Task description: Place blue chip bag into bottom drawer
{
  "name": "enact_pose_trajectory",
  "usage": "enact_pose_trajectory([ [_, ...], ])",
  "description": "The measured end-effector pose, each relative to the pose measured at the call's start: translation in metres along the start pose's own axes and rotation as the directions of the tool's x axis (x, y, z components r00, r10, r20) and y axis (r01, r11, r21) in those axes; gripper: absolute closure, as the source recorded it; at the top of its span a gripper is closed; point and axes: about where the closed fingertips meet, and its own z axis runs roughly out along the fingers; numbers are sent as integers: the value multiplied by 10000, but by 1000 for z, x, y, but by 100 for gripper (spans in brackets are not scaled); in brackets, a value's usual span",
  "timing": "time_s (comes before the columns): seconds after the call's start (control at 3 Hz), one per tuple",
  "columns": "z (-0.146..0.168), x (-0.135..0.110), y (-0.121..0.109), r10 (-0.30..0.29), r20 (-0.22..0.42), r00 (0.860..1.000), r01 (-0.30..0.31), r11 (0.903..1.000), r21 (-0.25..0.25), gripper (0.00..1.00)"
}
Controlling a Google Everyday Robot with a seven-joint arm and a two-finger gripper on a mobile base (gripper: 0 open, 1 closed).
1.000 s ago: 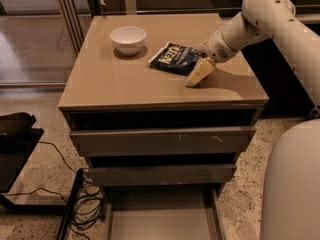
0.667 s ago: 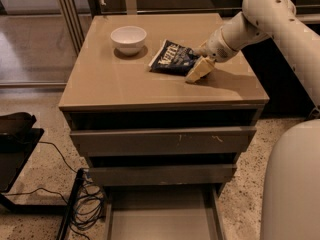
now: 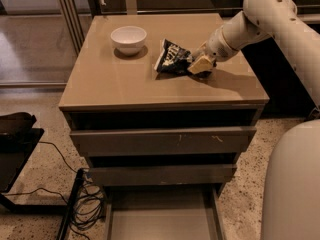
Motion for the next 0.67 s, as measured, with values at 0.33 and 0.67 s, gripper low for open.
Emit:
enact_pose_trajectory([
  [0.33, 0, 0, 0, 0, 0, 10000, 0, 10000, 0, 100],
  [0.67, 0, 0, 0, 0, 0, 10000, 0, 10000, -1, 100],
])
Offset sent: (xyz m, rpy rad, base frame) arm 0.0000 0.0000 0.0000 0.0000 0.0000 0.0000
